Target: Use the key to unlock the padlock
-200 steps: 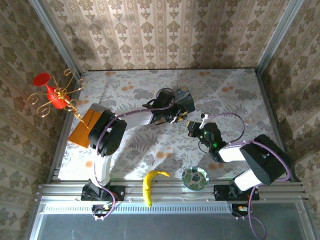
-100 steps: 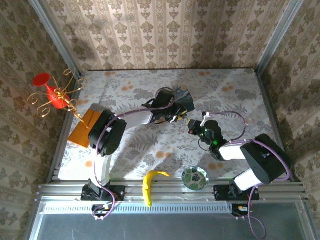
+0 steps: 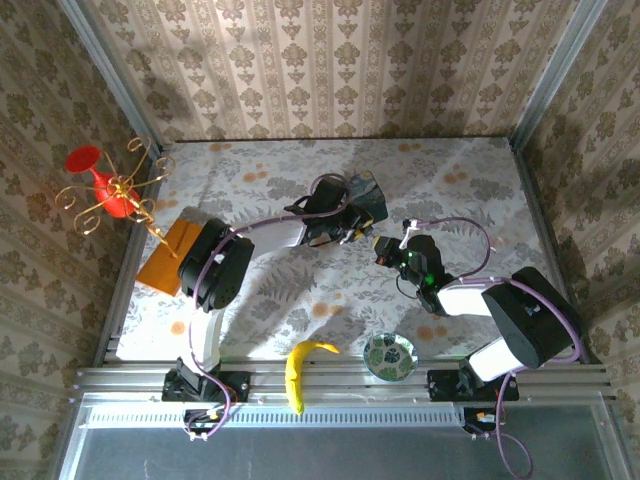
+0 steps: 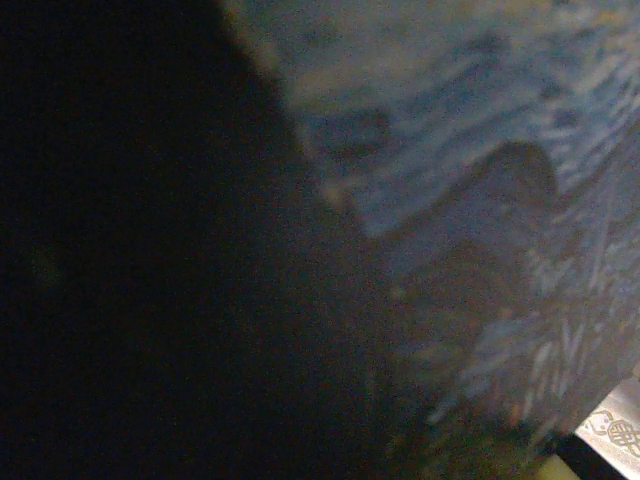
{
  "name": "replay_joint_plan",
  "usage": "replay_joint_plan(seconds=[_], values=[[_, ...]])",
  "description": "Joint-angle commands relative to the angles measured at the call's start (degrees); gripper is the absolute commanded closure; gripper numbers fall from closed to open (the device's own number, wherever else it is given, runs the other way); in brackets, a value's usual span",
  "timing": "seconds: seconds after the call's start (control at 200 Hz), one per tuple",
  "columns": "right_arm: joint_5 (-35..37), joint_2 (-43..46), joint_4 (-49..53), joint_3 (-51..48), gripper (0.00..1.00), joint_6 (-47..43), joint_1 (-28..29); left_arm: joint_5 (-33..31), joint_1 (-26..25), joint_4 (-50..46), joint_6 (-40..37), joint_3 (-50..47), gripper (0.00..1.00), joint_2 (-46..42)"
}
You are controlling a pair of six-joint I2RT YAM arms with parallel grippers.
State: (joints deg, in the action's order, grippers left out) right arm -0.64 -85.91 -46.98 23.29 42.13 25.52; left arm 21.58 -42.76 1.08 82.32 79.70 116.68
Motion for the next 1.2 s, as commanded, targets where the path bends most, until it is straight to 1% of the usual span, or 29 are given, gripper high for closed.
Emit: replay_joint_plan(seconds=[0.0,0.12,0.23,0.345,0.5,0.64,0.695,0.8,0.93,1.08,1.195], values=[[-0.4,-1.1,-1.5,3.6,1.00,3.5,-0.1,6.7,-2.7,-2.9,1.2,1.1,1.00,1.4],[0.8,-1.9,-3.6,3.0,1.00,5.6,0.2,6.3,-2.8,-2.9,2.2,0.8,1.00,1.0],[3.4,-2.2,-5.0,2.3,1.00,7.1,1.3,6.3,-2.9,-2.5,3.8,0.7,1.00,0.8],[3.5,-2.9,-6.9,1.8,1.00,10.4,1.4,6.0,-2.9,-2.5,3.9,1.3,1.00,0.7],[1.6,-3.6,-8.3,1.8,1.00,14.3,0.6,6.3,-2.9,-2.2,3.7,1.3,1.00,0.7],[-1.1,-3.4,-6.4,2.6,1.00,16.0,-1.2,6.8,-2.9,-2.1,3.5,1.0,1.00,0.5],[-2.2,-3.3,-4.9,3.3,1.00,15.6,-1.4,7.0,-2.9,-1.9,3.4,1.0,1.00,0.6],[-4.7,-3.1,-5.1,4.0,1.00,13.7,-1.7,7.2,-3.0,-1.8,3.3,1.0,1.00,0.6],[-5.8,-0.7,-0.6,5.7,1.00,7.0,-1.6,7.8,-3.0,-1.9,3.6,0.9,1.00,0.5],[-2.5,2.2,8.0,8.3,1.00,0.3,0.0,8.1,-2.9,-1.5,4.7,0.8,1.00,0.7],[1.2,2.8,11.2,9.6,1.00,-2.9,2.4,8.0,-3.1,-1.3,5.1,1.1,1.00,0.9]])
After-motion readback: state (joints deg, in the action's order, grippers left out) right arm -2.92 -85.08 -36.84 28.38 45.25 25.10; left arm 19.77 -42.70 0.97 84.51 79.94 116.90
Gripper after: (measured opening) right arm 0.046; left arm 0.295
